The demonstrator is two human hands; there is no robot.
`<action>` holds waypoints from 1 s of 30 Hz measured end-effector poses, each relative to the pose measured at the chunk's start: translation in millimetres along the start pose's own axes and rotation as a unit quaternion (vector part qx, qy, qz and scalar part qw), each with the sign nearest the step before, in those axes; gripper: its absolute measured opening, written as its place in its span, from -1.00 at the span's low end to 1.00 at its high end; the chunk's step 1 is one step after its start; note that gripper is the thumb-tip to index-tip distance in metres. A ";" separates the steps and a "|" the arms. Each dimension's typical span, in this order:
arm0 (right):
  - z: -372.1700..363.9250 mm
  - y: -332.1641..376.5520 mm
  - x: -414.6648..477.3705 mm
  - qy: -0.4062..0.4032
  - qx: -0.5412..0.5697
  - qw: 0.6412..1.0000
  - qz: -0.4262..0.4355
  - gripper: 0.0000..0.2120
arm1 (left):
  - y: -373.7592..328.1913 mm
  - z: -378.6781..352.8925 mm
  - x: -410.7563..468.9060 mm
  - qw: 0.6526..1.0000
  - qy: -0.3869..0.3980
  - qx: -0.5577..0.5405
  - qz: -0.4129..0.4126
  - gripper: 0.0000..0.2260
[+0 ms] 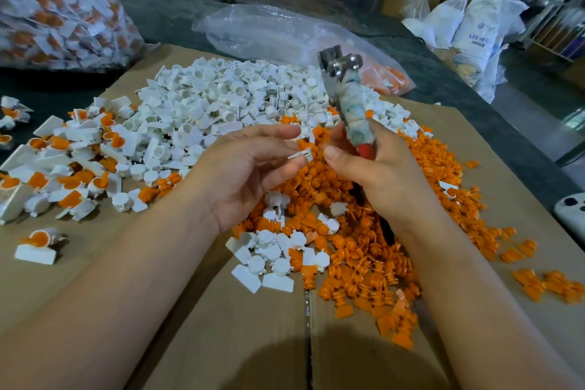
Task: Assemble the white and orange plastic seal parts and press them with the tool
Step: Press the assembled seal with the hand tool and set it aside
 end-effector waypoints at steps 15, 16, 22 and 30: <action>-6.9 0.1 0.3 0.045 0.119 0.992 -0.013 -0.80 | 6.3 -2.3 -3.4 0.996 0.030 -0.023 0.075 -0.90; -7.2 0.1 0.0 0.048 0.119 0.992 -0.012 -0.80 | 6.1 -2.1 -3.6 0.996 0.032 -0.026 0.077 -0.88; -3.0 0.3 -0.1 0.043 0.115 0.992 0.002 -0.79 | 4.6 -1.1 -3.1 0.995 0.063 -0.021 0.070 -0.84; -0.8 -2.8 2.0 0.046 0.136 0.990 0.006 -0.78 | 1.9 -2.4 -3.9 0.992 0.117 0.015 0.051 -0.81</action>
Point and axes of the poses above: each hand's wrist, its own x-axis towards the middle knuckle, its own z-axis out of the back of the hand, y = z × x, the point moved 4 cm from there along x, towards the middle knuckle, and after that the axes turned 13 degrees about -x, right-handed, at the moved point
